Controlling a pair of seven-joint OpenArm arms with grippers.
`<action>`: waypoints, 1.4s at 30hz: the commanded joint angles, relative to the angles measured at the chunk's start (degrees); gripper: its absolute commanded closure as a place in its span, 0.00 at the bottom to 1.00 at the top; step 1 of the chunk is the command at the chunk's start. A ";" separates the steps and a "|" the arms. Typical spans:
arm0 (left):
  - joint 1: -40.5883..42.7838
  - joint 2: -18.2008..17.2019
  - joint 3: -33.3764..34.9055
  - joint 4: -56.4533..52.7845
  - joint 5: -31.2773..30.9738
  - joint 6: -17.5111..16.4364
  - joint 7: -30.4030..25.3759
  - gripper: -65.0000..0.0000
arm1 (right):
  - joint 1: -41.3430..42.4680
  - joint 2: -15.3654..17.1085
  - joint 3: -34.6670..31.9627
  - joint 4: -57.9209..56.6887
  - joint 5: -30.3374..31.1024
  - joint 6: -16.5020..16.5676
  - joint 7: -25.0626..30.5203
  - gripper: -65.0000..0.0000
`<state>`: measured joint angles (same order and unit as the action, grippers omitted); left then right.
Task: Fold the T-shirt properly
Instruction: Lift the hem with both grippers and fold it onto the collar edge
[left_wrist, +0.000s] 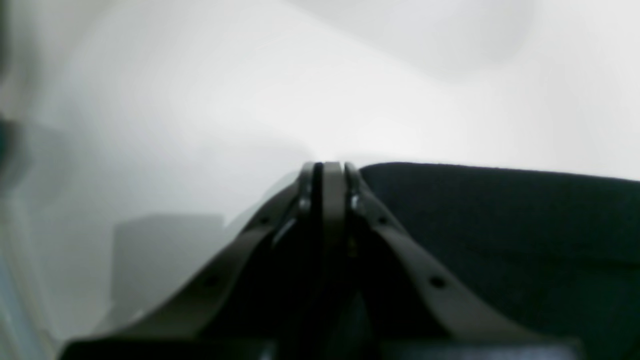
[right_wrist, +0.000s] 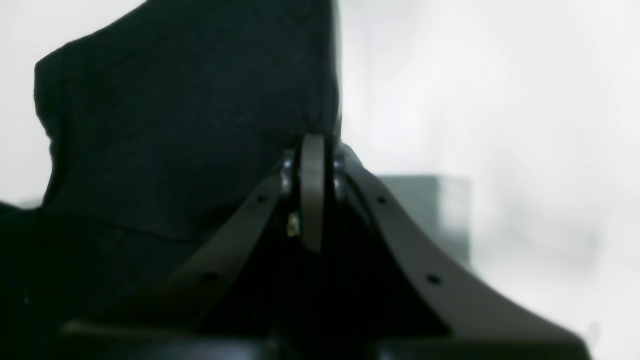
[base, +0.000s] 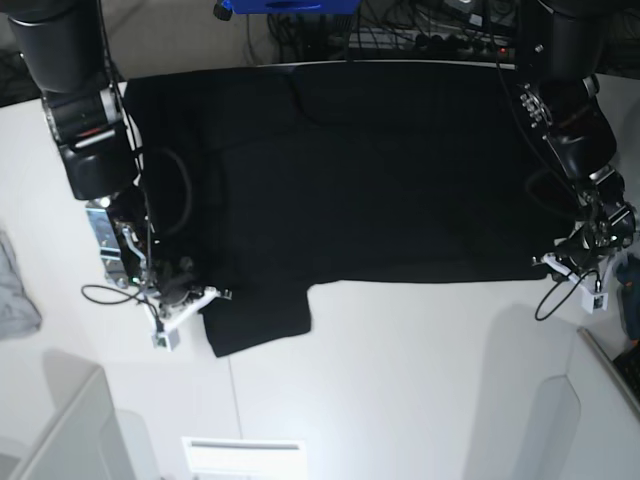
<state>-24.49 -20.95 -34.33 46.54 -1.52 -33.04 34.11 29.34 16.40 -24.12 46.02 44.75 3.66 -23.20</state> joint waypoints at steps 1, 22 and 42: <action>-0.52 -1.16 0.00 3.26 -2.04 -0.33 0.31 1.00 | 1.73 0.87 0.25 2.20 0.39 -0.28 1.00 1.00; 17.68 -1.25 -0.53 33.06 -18.22 -0.33 11.91 1.00 | -13.04 6.94 8.60 26.29 0.39 -4.41 -1.81 1.00; 33.94 -1.42 -4.40 45.19 -29.12 -0.24 12.00 1.00 | -30.00 6.85 24.34 47.04 0.30 -4.41 -11.04 1.00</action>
<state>9.74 -21.12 -38.35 90.54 -29.89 -33.06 47.40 -1.69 22.55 -0.38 91.90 44.84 -1.02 -35.44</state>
